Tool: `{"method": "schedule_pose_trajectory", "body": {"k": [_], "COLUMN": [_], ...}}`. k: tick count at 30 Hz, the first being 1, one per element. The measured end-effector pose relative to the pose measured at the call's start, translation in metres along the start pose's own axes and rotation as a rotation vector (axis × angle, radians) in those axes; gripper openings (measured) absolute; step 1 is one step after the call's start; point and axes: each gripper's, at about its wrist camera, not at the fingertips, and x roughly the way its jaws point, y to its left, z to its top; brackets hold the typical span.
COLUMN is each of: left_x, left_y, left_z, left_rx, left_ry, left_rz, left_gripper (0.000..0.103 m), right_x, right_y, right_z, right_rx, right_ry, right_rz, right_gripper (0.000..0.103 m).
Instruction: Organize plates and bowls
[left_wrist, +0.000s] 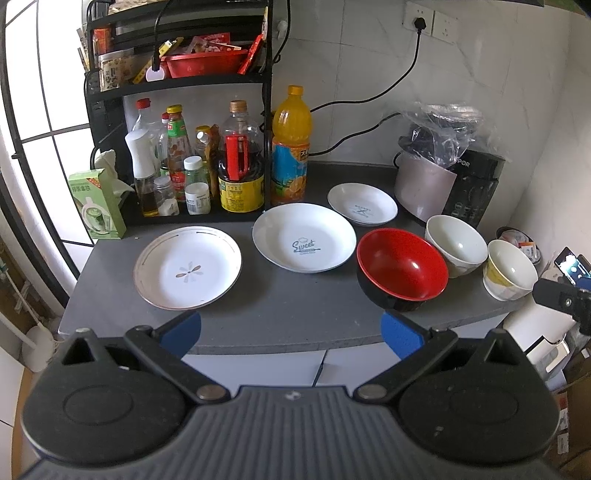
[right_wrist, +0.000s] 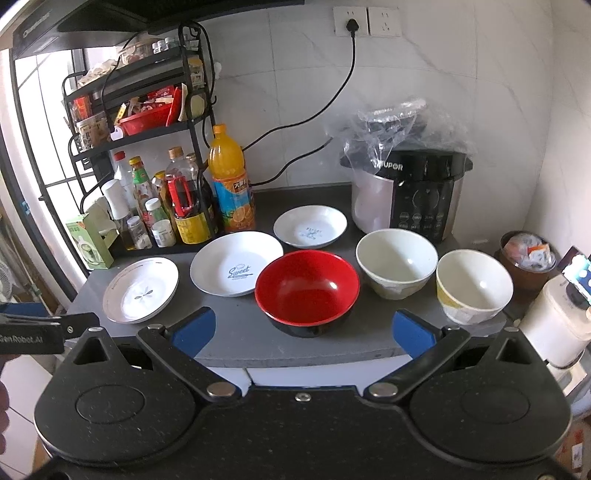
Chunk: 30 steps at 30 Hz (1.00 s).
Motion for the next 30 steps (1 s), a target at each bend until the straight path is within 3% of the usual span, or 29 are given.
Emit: {"method": "schedule_pose_trajectory", "body": {"k": [30], "left_x": [0.017], "left_y": [-0.034], "left_z": [0.018], "left_rx": [-0.011], "left_ry": [0.016], "left_rz": [0.016], "left_gripper": [0.103], "right_x": [0.022], "right_y": [-0.019], "right_z": [0.009], "right_rx": [-0.055], "right_ry": [0.02], "right_rz": [0.023], "right_gripper": [0.103]}}
